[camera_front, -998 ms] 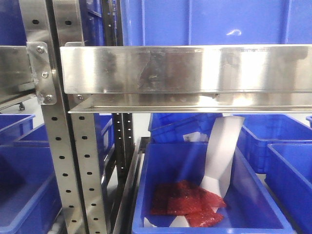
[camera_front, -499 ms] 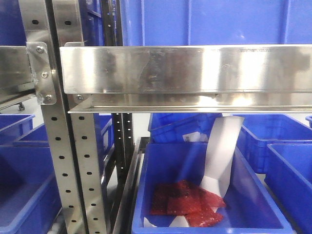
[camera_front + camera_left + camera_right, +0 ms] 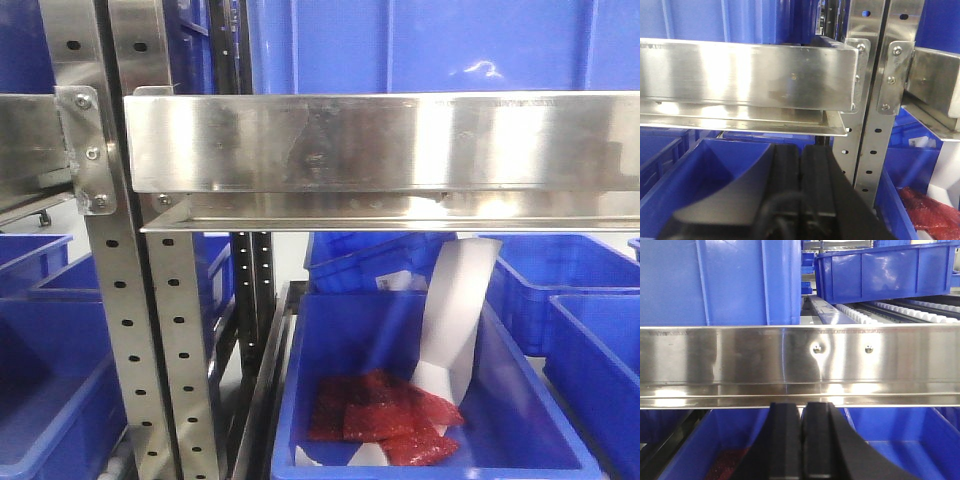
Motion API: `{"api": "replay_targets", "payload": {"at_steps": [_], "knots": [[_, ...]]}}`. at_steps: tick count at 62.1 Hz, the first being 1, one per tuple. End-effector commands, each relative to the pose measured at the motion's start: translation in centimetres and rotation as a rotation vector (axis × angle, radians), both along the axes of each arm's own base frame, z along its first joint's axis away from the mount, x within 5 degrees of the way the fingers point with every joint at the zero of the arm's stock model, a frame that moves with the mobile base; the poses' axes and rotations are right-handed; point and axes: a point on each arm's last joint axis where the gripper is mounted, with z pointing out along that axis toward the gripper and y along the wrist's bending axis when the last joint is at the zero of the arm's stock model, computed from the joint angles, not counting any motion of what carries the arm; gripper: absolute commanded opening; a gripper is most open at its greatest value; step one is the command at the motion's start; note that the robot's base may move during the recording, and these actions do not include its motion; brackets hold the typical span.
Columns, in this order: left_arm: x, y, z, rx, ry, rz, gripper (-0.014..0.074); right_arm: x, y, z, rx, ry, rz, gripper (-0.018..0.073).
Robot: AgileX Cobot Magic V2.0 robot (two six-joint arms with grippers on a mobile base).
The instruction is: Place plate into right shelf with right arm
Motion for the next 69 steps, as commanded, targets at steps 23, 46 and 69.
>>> {"api": "replay_targets", "payload": {"at_steps": [23,46,69], "knots": [[-0.08,0.10,0.52,-0.018,-0.089,0.009,-0.0128,-0.29,0.01,1.38,-0.008,-0.117,0.000,0.0055],[-0.08,0.10,0.52,-0.018,-0.089,0.009,-0.0128,-0.29,0.01,1.38,-0.008,-0.117,0.000,0.0055],[-0.08,0.10,0.52,-0.018,-0.089,0.009,-0.0128,-0.29,0.01,1.38,-0.008,-0.117,0.000,0.0055]]}}
